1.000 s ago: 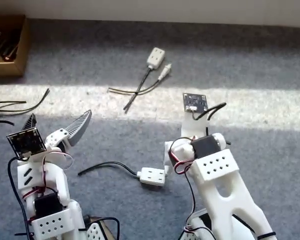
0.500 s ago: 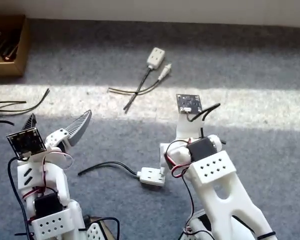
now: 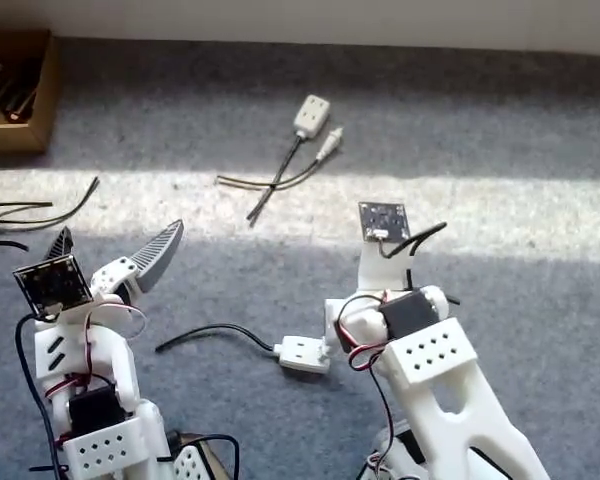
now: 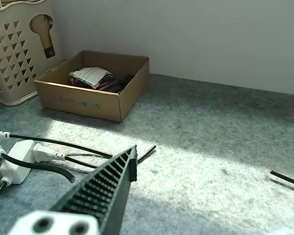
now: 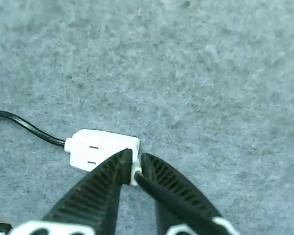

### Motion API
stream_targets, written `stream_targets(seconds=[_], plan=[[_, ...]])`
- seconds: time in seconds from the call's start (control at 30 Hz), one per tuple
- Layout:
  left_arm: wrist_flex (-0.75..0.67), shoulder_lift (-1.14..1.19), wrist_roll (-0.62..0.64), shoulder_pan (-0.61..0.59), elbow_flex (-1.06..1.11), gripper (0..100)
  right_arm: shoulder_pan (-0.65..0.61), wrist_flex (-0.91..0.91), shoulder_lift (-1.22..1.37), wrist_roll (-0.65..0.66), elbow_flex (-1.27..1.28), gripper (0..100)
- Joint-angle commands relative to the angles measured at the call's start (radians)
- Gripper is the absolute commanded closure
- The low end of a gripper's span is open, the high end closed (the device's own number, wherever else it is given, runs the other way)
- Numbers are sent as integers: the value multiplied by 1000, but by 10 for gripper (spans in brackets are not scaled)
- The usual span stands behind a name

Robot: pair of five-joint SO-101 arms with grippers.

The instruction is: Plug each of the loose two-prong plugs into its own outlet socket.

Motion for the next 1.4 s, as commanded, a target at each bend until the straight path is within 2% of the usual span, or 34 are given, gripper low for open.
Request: stream_targets(seconds=[0.0,0.13,0.3,0.57,0.77,0.93,1.0,1.07,1.2,1.27,1.37], plan=[[-2,-5,5,-4,15,466,-21,2,4,29,10,993],[-2,-5,5,-4,15,467,-113,-1,7,60,10,993],[-2,-5,5,-2,15,467,-220,-7,70,26,10,993],[0,-5,5,-4,15,467,-217,-8,326,-11,-4,993],[0,-5,5,-4,15,468,-211,-99,355,-8,-2,993],[0,-5,3,-7,15,466,-209,-50,349,-6,-70,987],[2,-4,3,-8,15,466,-208,13,349,-6,-140,934],[32,-4,3,-7,15,466,-205,81,349,-14,-229,829],[77,-4,2,-5,15,466,-154,168,349,-60,-420,530],[89,-4,2,-5,15,466,-139,208,349,-37,-507,400],[89,-4,2,-5,15,466,-136,278,351,-21,-650,333]])
